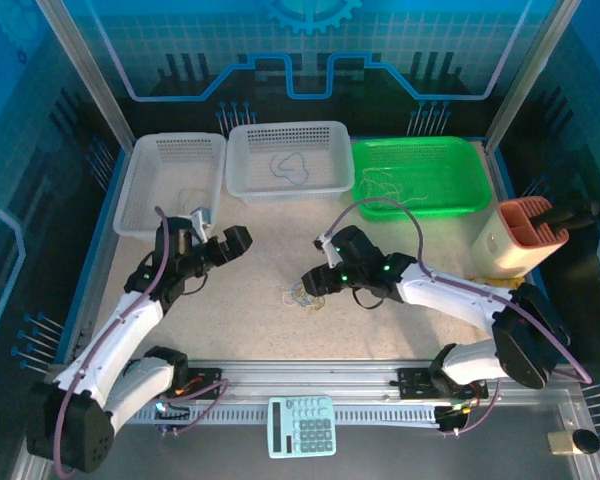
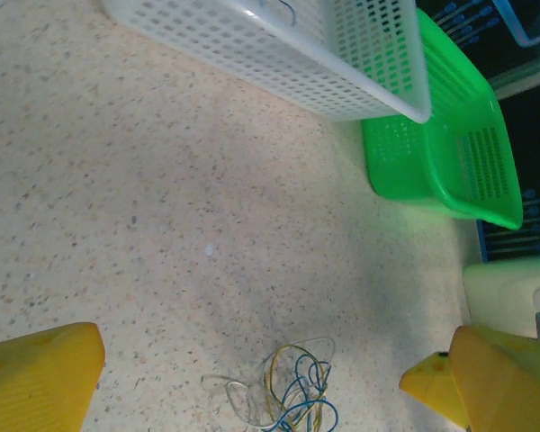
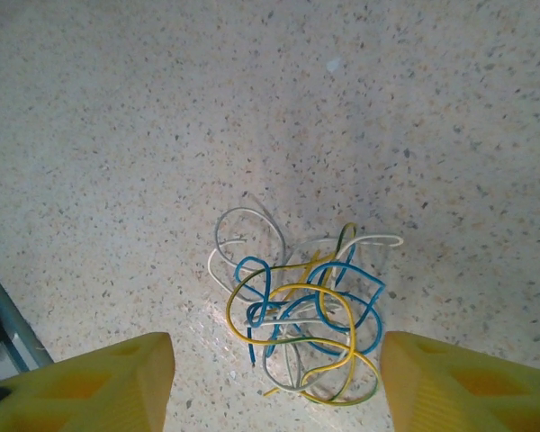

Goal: Untangle the cables

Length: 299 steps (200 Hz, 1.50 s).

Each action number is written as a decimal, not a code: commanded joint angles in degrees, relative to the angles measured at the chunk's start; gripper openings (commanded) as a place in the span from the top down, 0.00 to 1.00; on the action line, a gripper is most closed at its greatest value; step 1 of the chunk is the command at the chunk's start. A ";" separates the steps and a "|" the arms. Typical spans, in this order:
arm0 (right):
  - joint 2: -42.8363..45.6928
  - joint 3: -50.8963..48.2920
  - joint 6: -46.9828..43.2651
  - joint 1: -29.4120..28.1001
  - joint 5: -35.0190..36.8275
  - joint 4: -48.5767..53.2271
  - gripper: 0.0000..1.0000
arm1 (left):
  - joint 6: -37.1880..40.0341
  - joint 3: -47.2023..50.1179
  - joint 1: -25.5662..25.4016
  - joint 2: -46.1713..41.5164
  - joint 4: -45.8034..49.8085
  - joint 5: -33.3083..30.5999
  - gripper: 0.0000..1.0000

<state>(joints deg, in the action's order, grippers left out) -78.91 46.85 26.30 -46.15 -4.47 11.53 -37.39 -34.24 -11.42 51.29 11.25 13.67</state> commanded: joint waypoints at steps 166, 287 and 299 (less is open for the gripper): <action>-12.93 7.39 2.08 -4.94 5.16 0.43 0.69 | -2.84 0.88 -0.14 -1.27 -3.31 -0.50 0.01; -6.41 11.70 -2.45 -4.56 6.97 5.46 1.00 | -6.50 -2.41 -0.18 1.02 -3.17 5.23 0.01; -4.60 12.19 -2.81 -4.51 7.14 5.41 1.00 | -7.77 -2.97 -0.18 1.53 -4.38 7.60 0.01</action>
<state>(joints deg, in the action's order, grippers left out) -88.25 56.07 25.71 -50.30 1.45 15.11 -42.44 -34.28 -11.42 52.10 8.67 15.88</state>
